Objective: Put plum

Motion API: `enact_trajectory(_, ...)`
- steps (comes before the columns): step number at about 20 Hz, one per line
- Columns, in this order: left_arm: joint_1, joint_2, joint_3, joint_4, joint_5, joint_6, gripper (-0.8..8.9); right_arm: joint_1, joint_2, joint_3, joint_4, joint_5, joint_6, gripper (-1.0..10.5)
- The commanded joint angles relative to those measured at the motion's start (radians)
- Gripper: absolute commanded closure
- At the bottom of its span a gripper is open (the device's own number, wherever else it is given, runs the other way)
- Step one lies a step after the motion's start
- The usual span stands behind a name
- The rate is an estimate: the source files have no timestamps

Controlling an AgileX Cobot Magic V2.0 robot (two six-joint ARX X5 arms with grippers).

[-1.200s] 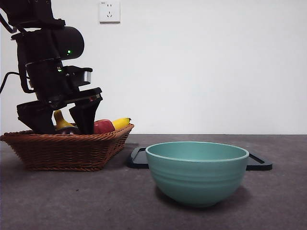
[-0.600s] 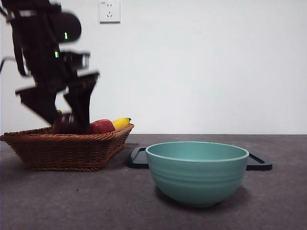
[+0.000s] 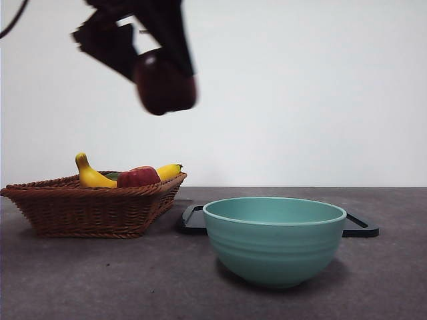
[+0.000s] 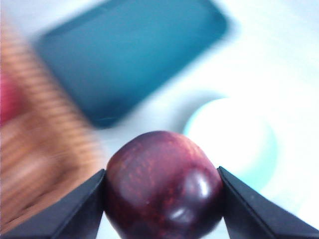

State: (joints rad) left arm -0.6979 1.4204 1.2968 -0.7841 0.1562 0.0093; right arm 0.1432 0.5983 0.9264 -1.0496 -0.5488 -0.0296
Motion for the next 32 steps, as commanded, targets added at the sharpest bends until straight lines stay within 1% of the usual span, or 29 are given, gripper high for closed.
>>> enact_trajectory(1, -0.092, 0.041, 0.021, 0.049, 0.001, -0.002, 5.69, 0.003, 0.008, 0.016, 0.01, 0.0, 0.003, 5.4)
enact_trajectory(5, -0.18, 0.113, 0.021, 0.11, 0.001, 0.002, 5.69, 0.003, 0.008, 0.016, 0.009, -0.001, 0.003, 5.4)
enact_trajectory(10, -0.224, 0.244, 0.021, 0.138, 0.001, 0.006, 5.69, 0.003, 0.008, 0.016, 0.009, -0.001, 0.003, 5.4)
enact_trajectory(16, -0.243, 0.37, 0.021, 0.203, 0.0, 0.01, 5.69, 0.003, 0.008, 0.016, 0.009, -0.001, 0.003, 5.4)
enact_trajectory(20, -0.245, 0.415, 0.021, 0.232, 0.0, 0.025, 5.69, 0.003, 0.008, 0.016, 0.009, -0.001, 0.003, 5.4)
enact_trajectory(22, -0.245, 0.433, 0.021, 0.232, 0.0, 0.04, 5.69, 0.003, 0.008, 0.016, 0.009, -0.001, 0.003, 5.4)
enact_trajectory(26, -0.245, 0.457, 0.021, 0.229, 0.0, 0.043, 5.63, 0.003, 0.008, 0.016, 0.009, -0.001, 0.003, 5.4)
enact_trajectory(27, -0.246, 0.457, 0.021, 0.23, 0.0, 0.043, 5.49, 0.003, 0.008, 0.016, 0.009, -0.001, 0.003, 5.4)
enact_trajectory(30, -0.248, 0.457, 0.021, 0.229, 0.0, 0.043, 4.34, 0.003, 0.008, 0.016, 0.009, -0.001, 0.003, 5.4)
enact_trajectory(32, -0.248, 0.457, 0.021, 0.226, 0.0, 0.042, 4.3, 0.003, 0.008, 0.016, 0.009, 0.0, 0.003, 5.4)
